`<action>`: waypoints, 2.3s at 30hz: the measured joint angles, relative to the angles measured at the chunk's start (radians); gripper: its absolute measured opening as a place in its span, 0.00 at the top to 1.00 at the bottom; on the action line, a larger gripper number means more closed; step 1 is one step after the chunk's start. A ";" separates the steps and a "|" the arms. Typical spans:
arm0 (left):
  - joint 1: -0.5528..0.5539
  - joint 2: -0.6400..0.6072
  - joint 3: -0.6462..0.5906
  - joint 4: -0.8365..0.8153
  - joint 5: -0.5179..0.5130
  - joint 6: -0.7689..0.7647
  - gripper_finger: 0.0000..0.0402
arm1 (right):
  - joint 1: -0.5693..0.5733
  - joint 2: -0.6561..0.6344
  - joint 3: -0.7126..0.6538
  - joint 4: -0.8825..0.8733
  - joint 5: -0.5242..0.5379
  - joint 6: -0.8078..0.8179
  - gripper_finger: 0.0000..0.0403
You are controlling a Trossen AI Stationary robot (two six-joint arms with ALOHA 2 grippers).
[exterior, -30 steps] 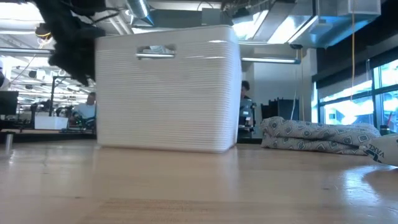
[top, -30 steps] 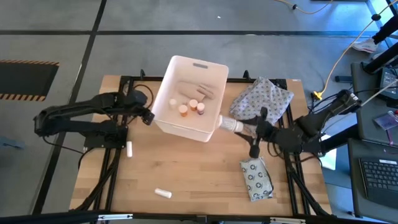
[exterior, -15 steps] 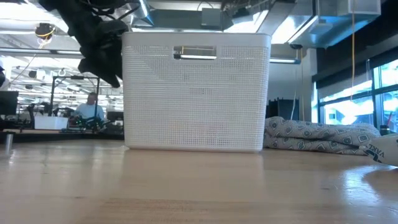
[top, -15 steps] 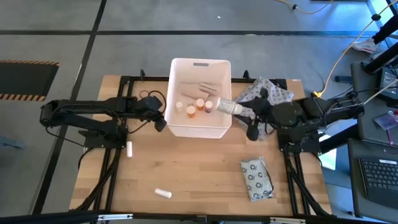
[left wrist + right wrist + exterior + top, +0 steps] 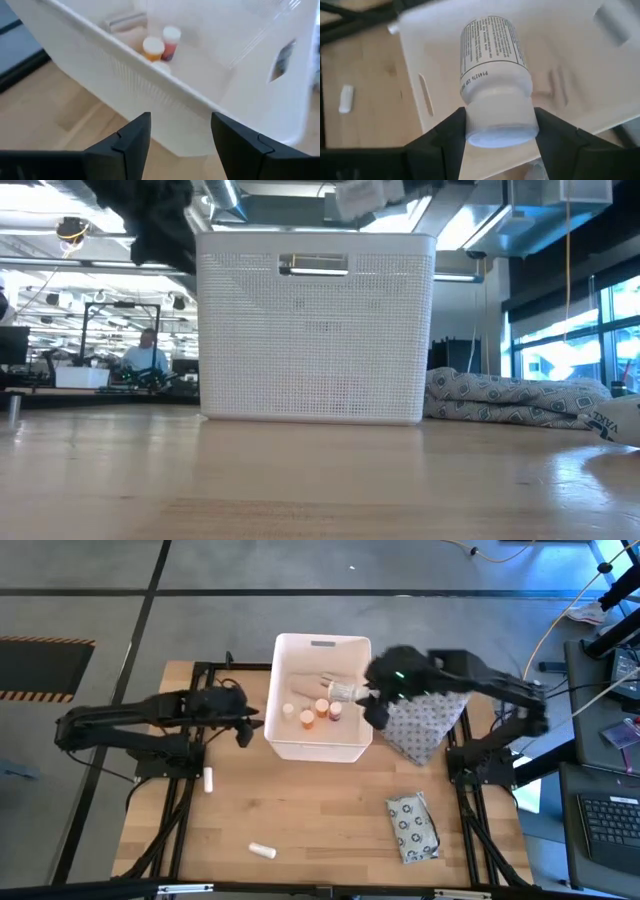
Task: Pick & place medical supplies in basket/bin
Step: Put the white pill bottle into the white bin
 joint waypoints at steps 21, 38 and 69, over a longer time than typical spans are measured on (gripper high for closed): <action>0.000 -0.077 0.001 0.005 0.002 0.034 0.50 | -0.327 0.687 0.484 -0.405 -0.548 0.077 0.50; 0.000 -0.077 0.001 0.005 0.002 0.121 0.50 | -0.336 0.809 0.484 -0.406 -0.576 0.424 0.50; 0.000 -0.077 0.001 -0.026 0.040 0.173 0.50 | -0.335 0.875 0.466 -0.404 -0.524 0.532 0.50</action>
